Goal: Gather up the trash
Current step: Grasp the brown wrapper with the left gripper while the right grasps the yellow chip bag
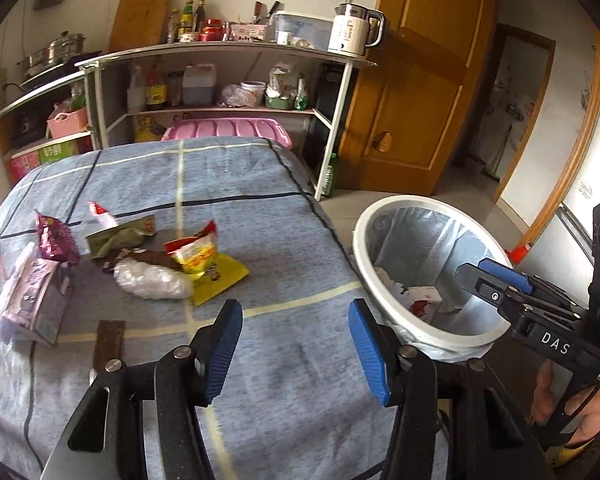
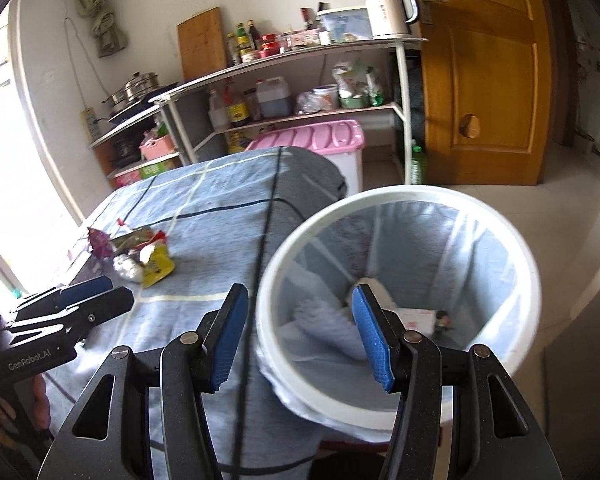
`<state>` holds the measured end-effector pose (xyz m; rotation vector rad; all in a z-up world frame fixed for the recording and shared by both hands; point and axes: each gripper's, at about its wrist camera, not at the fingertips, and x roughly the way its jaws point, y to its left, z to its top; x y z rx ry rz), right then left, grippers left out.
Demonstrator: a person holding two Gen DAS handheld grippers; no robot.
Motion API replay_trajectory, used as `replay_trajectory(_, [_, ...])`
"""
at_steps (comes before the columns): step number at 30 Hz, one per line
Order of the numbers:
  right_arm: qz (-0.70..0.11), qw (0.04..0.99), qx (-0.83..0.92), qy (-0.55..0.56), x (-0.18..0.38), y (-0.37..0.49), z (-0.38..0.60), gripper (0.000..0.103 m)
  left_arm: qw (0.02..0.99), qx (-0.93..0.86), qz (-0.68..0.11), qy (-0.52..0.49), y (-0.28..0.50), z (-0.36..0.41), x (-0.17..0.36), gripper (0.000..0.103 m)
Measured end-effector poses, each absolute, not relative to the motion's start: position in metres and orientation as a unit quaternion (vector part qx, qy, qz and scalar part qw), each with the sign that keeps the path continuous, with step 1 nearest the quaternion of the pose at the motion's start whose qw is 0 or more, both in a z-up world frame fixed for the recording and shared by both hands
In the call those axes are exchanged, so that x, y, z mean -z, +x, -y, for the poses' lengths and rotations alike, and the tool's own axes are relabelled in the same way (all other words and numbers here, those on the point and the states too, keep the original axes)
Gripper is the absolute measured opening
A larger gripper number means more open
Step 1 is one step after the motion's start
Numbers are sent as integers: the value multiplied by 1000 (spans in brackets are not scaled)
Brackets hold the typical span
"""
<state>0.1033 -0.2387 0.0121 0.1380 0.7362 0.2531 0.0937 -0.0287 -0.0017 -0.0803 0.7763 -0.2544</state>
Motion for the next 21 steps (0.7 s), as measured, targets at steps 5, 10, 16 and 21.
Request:
replay_trajectory(5, [-368, 915, -156, 55, -5, 108, 201, 55, 915, 81, -388, -78, 86, -23, 12, 55])
replay_trajectory(10, [-374, 908, -183, 41, -2, 114, 168, 55, 914, 43, -392, -96, 78, -60, 21, 55])
replay_trajectory(16, [-387, 898, -207, 34, 4, 130, 138, 55, 908, 13, -407, -102, 75, -91, 34, 55])
replay_trajectory(21, [-396, 891, -221, 22, 9, 148, 114, 55, 900, 5, -423, -103, 77, -103, 47, 55])
